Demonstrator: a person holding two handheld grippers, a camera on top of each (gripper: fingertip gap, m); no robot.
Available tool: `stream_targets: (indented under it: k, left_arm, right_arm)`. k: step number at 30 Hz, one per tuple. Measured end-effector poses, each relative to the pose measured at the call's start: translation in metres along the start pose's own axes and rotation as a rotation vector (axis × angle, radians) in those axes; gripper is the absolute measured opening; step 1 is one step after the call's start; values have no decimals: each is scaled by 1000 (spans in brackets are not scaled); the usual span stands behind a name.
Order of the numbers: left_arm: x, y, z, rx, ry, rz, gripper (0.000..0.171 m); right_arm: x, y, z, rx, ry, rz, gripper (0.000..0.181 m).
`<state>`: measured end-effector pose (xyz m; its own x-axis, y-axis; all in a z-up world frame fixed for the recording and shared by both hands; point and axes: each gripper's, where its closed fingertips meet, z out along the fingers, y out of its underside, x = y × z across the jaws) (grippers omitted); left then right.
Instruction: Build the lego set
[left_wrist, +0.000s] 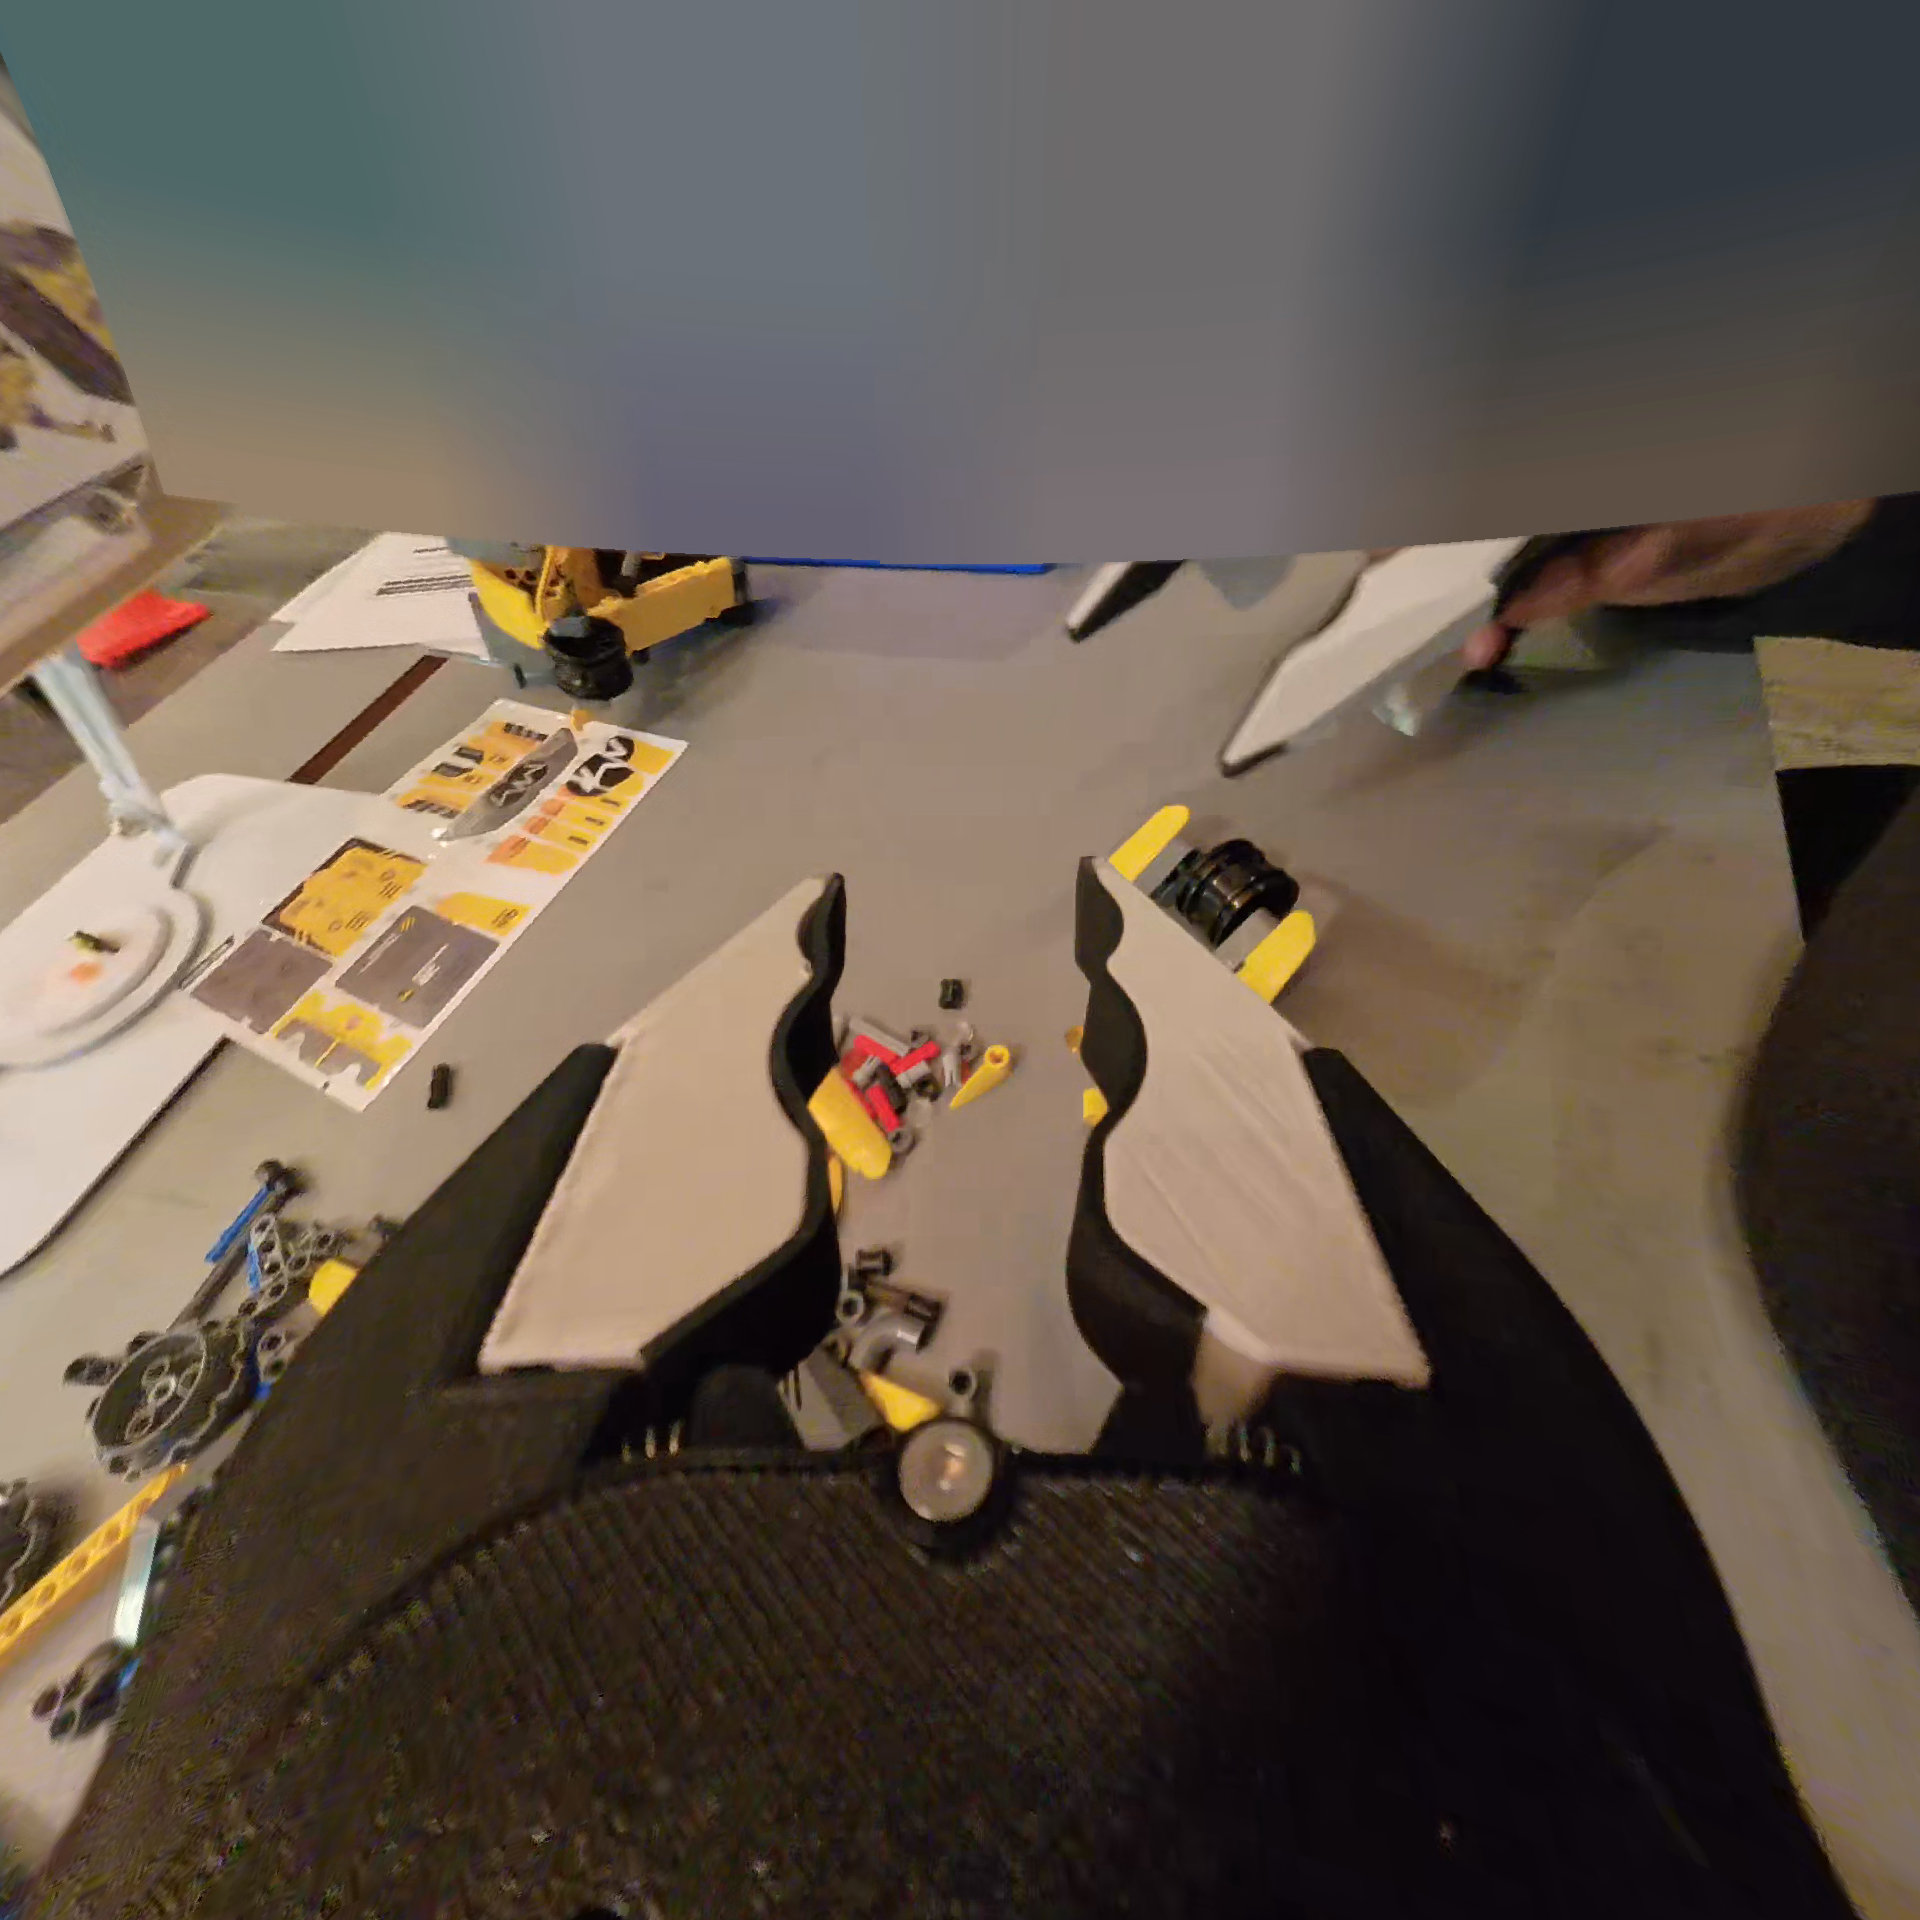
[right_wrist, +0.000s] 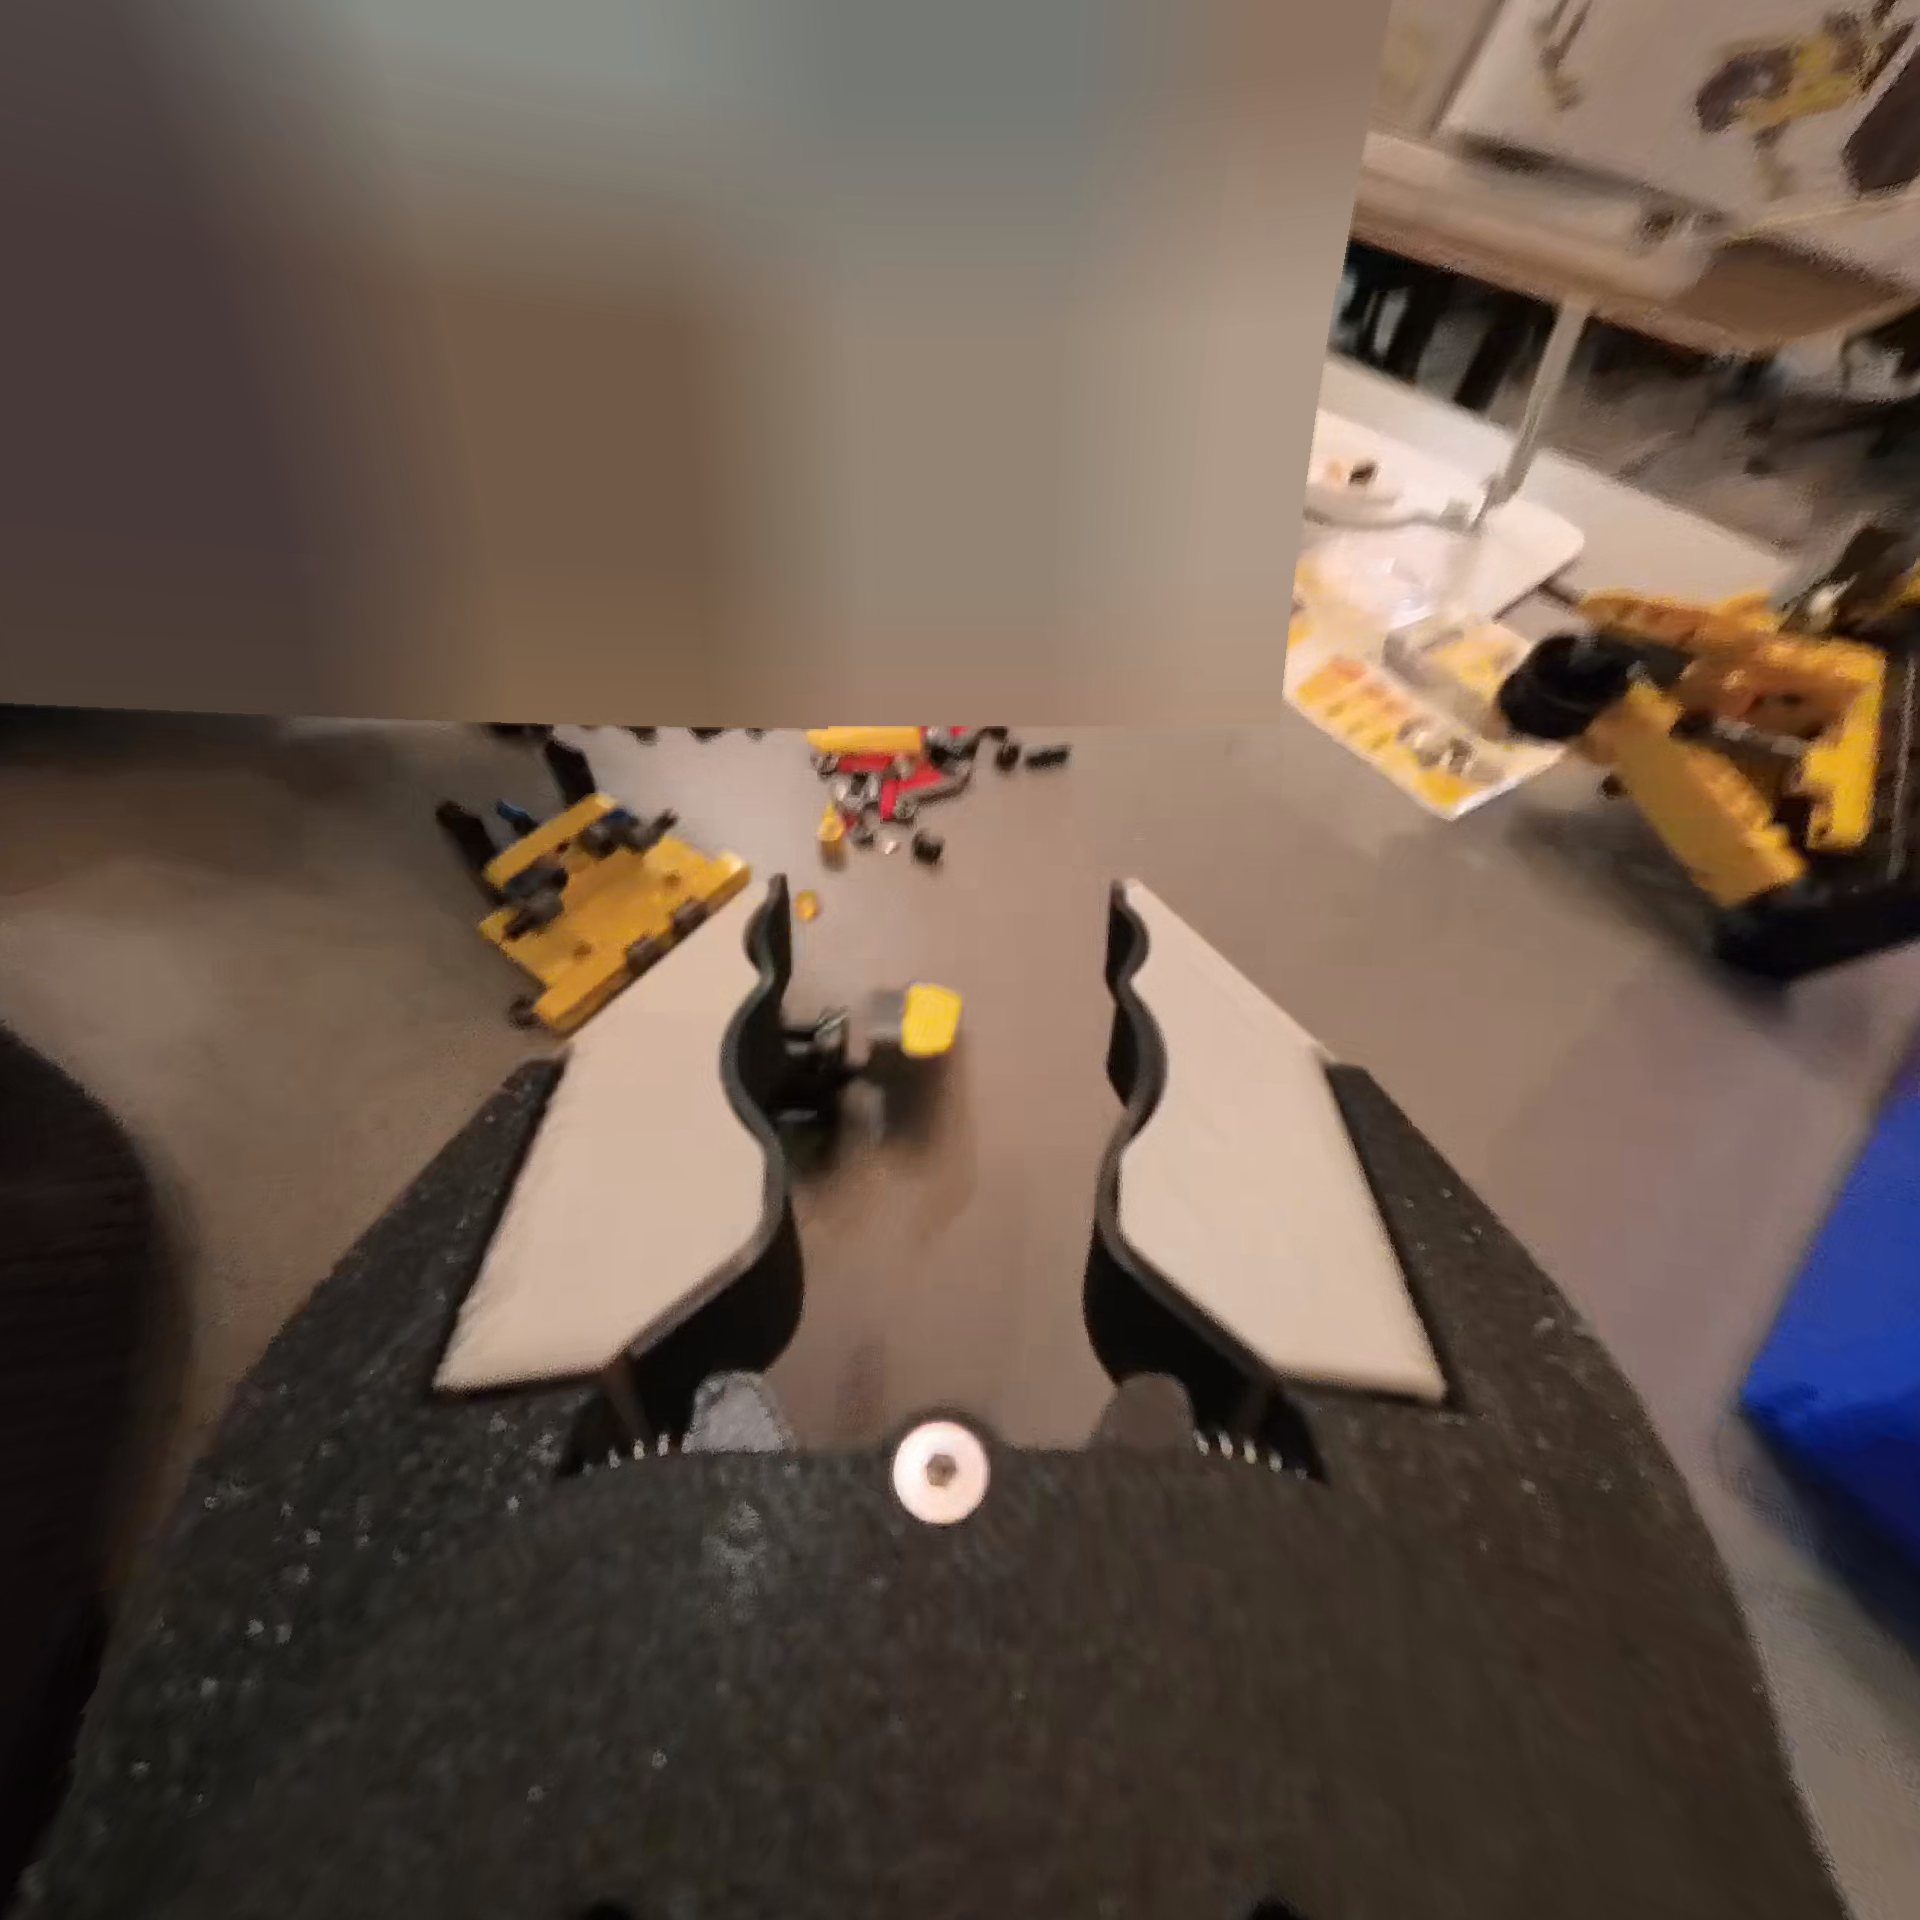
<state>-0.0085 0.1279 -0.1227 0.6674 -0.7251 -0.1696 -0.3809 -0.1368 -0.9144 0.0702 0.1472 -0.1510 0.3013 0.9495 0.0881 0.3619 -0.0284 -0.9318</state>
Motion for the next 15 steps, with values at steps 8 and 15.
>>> stream_targets:
  k: [8,15]
  left_arm:
    - [9,17,-22,57,69,-109,42]
    - [11,19,-31,105,117,-180,41]
  right_arm:
    - [-36,31,8,-164,7,127,110]
    - [-40,54,28,-340,9,47,96]
